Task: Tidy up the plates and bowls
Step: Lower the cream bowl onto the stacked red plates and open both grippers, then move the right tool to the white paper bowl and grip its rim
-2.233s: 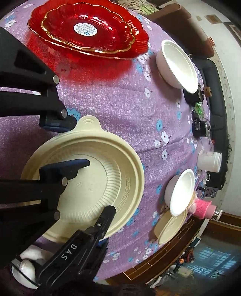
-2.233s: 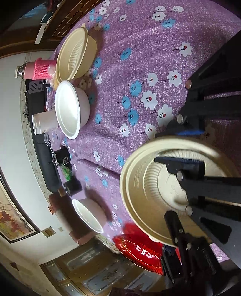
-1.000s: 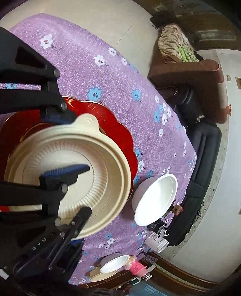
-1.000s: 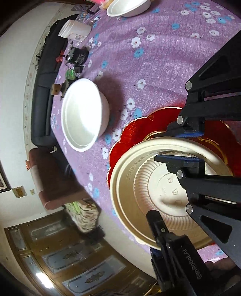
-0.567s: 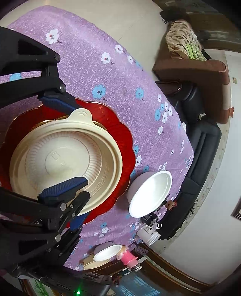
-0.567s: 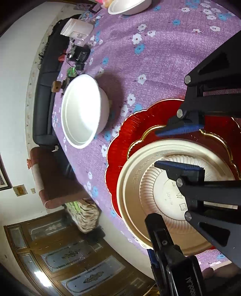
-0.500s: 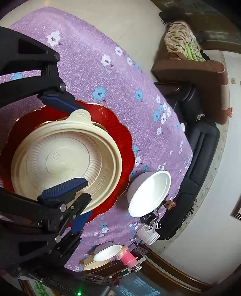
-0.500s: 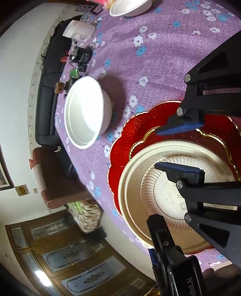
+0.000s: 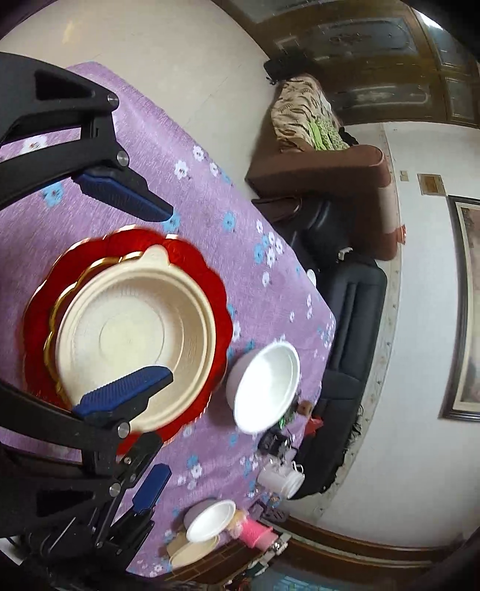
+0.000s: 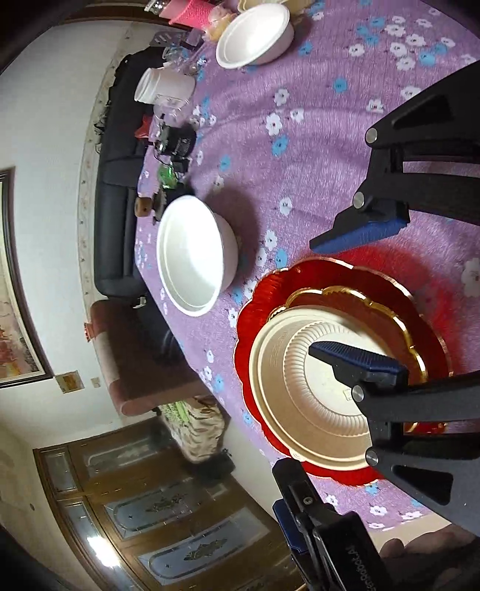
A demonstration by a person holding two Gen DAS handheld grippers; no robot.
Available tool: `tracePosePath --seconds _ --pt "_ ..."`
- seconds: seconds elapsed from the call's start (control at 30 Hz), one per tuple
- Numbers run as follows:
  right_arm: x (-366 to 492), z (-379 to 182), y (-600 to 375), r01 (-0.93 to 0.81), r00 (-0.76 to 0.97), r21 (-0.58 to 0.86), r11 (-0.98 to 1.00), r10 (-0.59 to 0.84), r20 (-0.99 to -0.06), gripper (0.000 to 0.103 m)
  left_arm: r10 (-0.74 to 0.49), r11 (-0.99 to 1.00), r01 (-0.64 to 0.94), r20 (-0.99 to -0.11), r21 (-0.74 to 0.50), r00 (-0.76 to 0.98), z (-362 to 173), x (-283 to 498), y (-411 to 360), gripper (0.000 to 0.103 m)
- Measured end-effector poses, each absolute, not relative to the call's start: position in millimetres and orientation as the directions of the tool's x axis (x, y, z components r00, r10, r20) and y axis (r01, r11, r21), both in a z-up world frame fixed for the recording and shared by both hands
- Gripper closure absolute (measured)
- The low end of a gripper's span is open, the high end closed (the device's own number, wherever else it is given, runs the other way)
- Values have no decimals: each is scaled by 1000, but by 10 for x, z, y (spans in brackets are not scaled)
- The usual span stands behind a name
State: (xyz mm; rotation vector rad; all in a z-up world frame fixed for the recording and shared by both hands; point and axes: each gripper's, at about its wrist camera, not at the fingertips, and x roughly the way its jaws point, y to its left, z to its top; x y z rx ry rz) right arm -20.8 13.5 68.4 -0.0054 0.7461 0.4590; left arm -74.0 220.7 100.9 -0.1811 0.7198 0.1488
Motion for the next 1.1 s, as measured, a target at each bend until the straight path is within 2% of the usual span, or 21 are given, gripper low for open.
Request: tracePosePath --seconds 0.17,0.7,1.1 --pt "-292 730 -76 -375 675 135 917 370 -639 44 48 981 -160 -658 -111 751 1053 -831 1985 23" --pt "-190 550 -1097 -196 692 187 963 271 -669 44 -35 999 8 -692 -42 721 930 -780 1086 22" --pt "372 388 -2662 222 706 475 851 196 -681 44 -79 996 84 -741 -30 666 706 -630 715 22"
